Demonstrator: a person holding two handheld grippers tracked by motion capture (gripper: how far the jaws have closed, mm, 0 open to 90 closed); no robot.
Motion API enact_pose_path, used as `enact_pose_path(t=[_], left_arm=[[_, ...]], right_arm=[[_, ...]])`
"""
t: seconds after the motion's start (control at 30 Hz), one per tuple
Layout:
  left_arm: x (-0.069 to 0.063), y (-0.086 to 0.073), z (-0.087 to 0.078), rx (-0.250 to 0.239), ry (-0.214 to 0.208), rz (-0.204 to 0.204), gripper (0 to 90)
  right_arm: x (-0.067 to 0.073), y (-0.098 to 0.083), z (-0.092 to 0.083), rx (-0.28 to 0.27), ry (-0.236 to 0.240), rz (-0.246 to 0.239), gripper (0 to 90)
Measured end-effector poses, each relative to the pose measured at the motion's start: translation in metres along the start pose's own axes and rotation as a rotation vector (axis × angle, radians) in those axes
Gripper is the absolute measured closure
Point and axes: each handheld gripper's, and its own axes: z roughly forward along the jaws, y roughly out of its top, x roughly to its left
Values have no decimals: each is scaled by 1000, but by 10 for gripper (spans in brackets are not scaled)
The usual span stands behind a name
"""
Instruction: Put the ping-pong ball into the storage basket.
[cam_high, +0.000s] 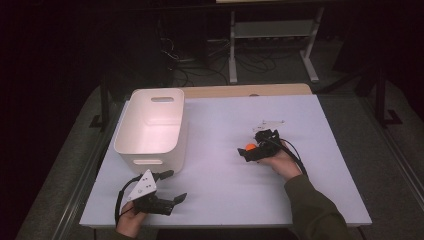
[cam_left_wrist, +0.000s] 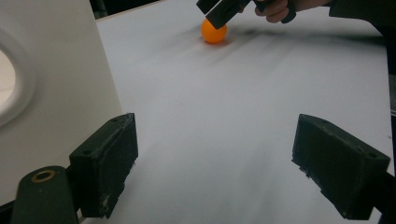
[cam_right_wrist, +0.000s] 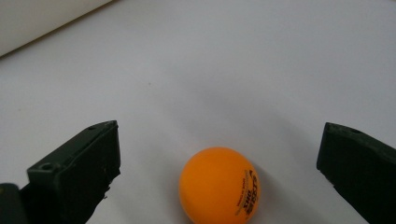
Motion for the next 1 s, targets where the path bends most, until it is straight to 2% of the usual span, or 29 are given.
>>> enact_pose_path(t=[0.5, 1.0], left_arm=[[0, 0, 0, 1, 1, 1, 141], [0, 0, 0, 0, 0, 2, 141]], right_arm=[[-2, -6, 1, 30, 1, -6, 0], [-4, -14, 6, 77, -3, -34, 0]])
